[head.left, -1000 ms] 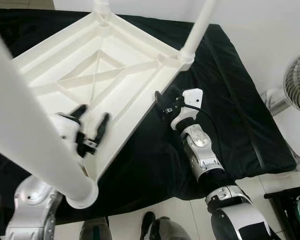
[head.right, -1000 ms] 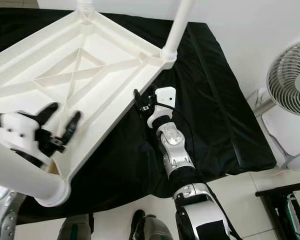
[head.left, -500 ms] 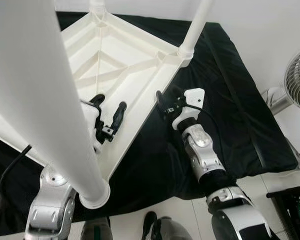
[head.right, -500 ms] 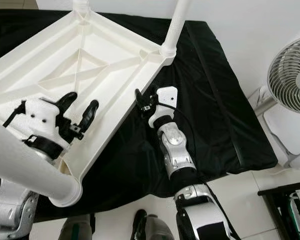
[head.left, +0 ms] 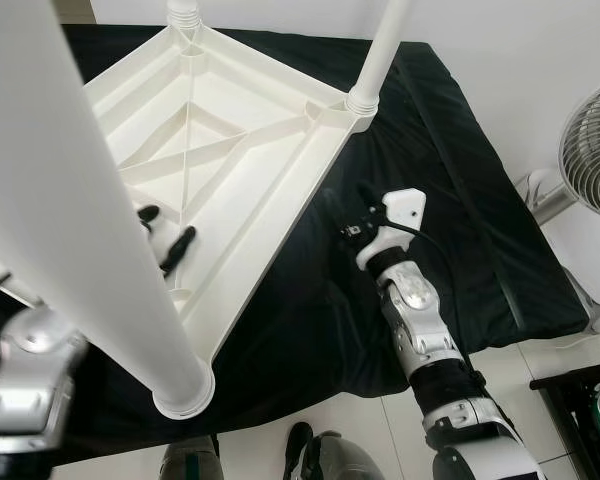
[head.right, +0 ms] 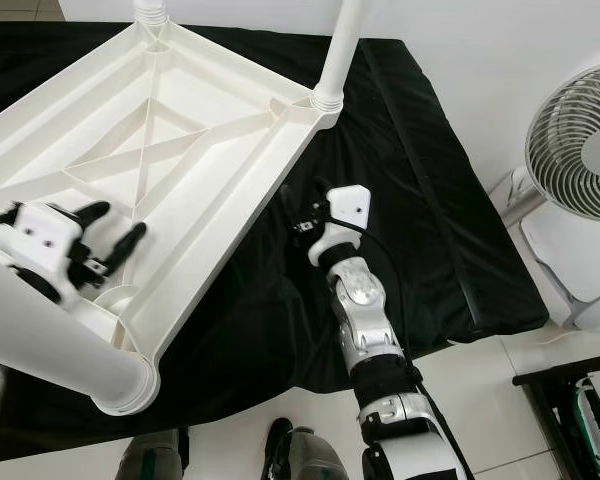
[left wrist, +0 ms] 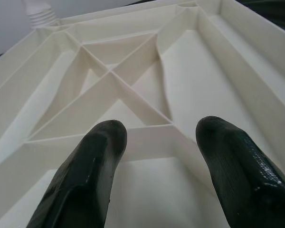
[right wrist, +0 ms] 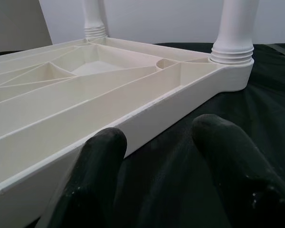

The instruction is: Building children table

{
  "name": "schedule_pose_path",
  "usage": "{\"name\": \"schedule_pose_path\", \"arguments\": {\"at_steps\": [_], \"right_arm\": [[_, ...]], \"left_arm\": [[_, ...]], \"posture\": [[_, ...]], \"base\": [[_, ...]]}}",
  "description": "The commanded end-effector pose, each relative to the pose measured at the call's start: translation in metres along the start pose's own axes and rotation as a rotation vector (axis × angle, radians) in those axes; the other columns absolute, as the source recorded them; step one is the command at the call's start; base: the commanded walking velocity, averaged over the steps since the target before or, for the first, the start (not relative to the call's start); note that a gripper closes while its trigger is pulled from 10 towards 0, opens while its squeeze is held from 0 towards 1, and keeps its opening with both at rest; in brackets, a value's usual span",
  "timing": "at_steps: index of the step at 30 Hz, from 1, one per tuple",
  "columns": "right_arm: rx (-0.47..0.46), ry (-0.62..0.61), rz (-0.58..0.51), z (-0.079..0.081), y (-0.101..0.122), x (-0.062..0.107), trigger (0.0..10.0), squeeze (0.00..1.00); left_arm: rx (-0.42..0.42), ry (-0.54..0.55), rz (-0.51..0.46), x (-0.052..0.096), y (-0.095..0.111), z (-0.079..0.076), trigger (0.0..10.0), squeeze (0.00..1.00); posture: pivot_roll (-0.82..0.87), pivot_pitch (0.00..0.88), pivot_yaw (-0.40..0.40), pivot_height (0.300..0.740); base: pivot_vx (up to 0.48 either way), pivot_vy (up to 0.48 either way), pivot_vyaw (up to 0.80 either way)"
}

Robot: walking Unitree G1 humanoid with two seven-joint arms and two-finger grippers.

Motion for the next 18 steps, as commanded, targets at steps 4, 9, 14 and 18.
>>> {"name": "schedule_pose_path", "arguments": {"at_steps": [4, 9, 14, 18], "right_arm": [[-0.01, -0.009, 0.02, -0.003, -0.005, 0.013, 10.0, 0.0], [-0.019, -0.065, 0.038, -0.009, -0.008, 0.019, 10.0, 0.0], [-0.035, -0.215, 0.062, -0.016, -0.013, 0.025, 10.0, 0.0], [-0.062, -0.285, 0.073, -0.016, -0.016, 0.023, 10.0, 0.0]], "left_arm": [[-0.038, -0.033, 0.017, 0.0, -0.008, 0.014, 10.0, 0.0], [-0.076, -0.032, 0.02, -0.001, -0.01, 0.023, 10.0, 0.0], [-0.116, -0.049, 0.014, -0.005, -0.012, 0.03, 10.0, 0.0], [-0.135, -0.056, 0.026, -0.005, -0.014, 0.033, 10.0, 0.0]], "posture": [[0.27, 0.212, -0.092, 0.74], [0.27, 0.209, -0.092, 0.74], [0.26, 0.201, -0.088, 0.74], [0.26, 0.201, -0.088, 0.74]], "base": [[0.0, 0.0, 0.0], [0.0, 0.0, 0.0], [0.0, 0.0, 0.0], [0.0, 0.0, 0.0]]}}
Point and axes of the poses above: a point about 5 cm out from each wrist's last joint towards the gripper, its own x axis pointing back from the gripper into the wrist, its own y axis along the axis of the wrist's last joint, z = x × y, the point moved 5 cm from there along -x, pointing out of the wrist towards the gripper, and after that the axes turned 7 degrees about -x, right-handed, at the moved point
